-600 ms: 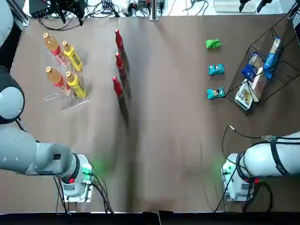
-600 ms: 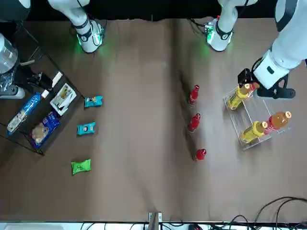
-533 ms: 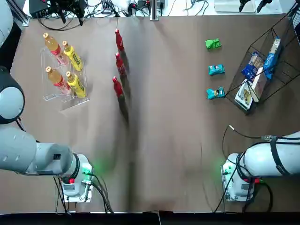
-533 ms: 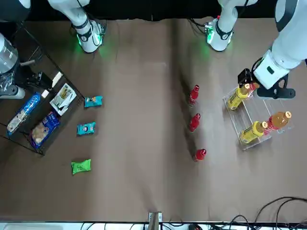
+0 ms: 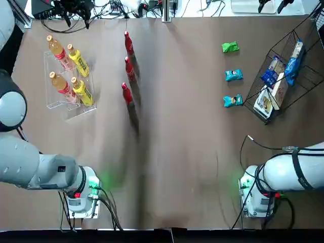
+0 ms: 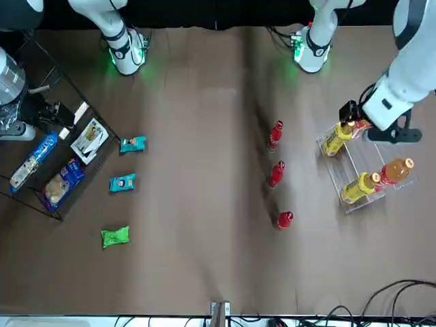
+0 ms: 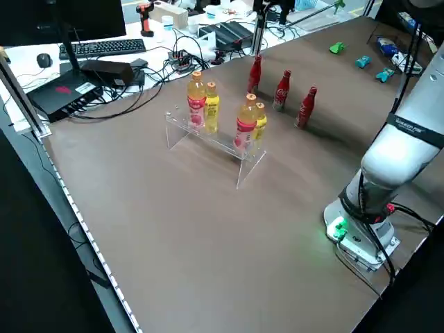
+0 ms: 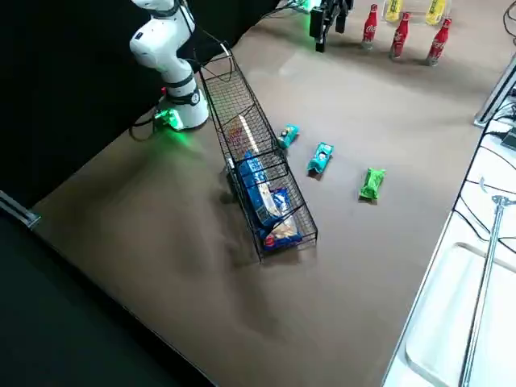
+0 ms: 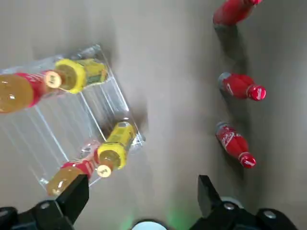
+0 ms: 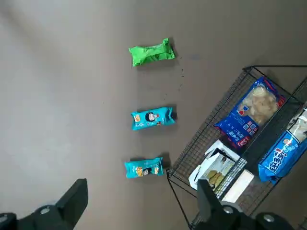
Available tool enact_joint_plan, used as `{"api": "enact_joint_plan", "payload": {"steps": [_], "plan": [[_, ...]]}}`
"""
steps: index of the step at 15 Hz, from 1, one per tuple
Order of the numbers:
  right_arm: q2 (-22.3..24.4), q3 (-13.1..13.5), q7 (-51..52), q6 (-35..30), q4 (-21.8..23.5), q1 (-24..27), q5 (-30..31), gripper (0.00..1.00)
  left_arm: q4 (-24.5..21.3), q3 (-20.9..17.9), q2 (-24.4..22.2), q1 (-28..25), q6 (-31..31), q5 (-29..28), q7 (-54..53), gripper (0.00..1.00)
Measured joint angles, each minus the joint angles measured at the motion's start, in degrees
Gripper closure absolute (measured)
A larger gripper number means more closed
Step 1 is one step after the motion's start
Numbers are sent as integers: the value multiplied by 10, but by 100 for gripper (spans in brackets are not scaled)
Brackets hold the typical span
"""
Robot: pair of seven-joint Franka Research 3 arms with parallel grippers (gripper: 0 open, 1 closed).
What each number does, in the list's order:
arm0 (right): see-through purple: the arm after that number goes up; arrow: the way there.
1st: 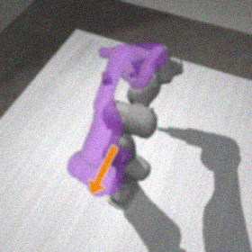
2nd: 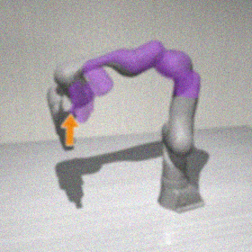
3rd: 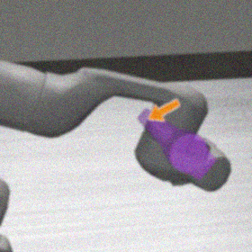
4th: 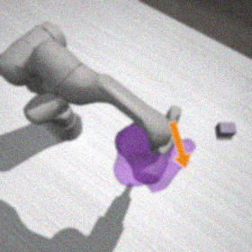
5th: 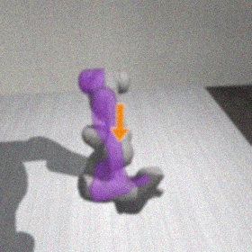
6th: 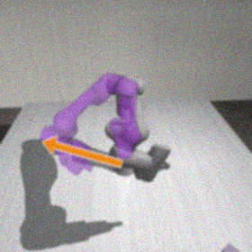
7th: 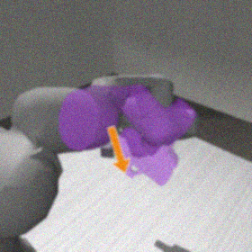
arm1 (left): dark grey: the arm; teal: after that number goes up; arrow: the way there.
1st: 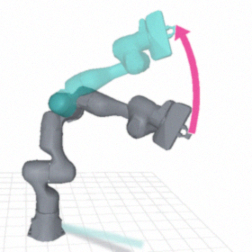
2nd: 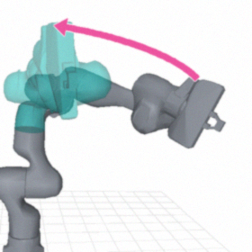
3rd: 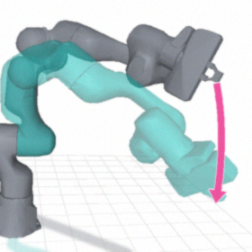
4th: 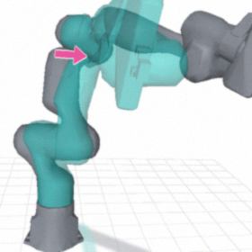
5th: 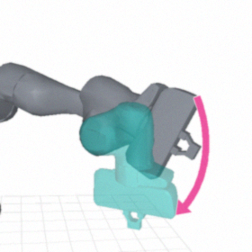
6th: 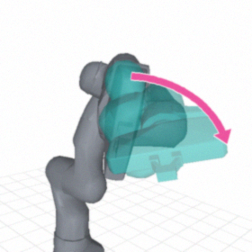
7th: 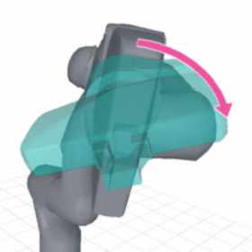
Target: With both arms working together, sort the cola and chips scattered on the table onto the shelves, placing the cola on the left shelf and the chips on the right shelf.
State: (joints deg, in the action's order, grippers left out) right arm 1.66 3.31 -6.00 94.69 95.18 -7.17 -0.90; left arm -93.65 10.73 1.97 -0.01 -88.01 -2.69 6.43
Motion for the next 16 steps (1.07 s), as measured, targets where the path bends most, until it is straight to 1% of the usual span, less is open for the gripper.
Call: {"api": "enact_joint_plan", "payload": {"steps": [2,4,5,7,9,11,14,16], "plan": [[-3,0,-5,0,0,0,-1,0,-22,14,29,14,-1,10,8,0],[-16,1,-9,1,1,3,-7,0,-50,24,48,36,-6,15,23,0],[-23,2,-10,2,1,5,-8,0,-69,29,53,43,-19,23,29,0],[-40,4,-15,4,1,8,-9,0,-107,37,57,49,-74,32,34,0],[-53,4,-25,7,1,10,-9,0,-129,38,60,49,-138,33,56,0],[-66,4,-32,9,1,12,-9,0,-133,38,74,50,-197,33,87,0],[-89,4,-86,11,3,13,-9,0,-129,38,108,57,-279,23,126,0],[-109,4,-104,30,3,13,-11,0,-97,38,145,62,-306,-13,160,0]]}}
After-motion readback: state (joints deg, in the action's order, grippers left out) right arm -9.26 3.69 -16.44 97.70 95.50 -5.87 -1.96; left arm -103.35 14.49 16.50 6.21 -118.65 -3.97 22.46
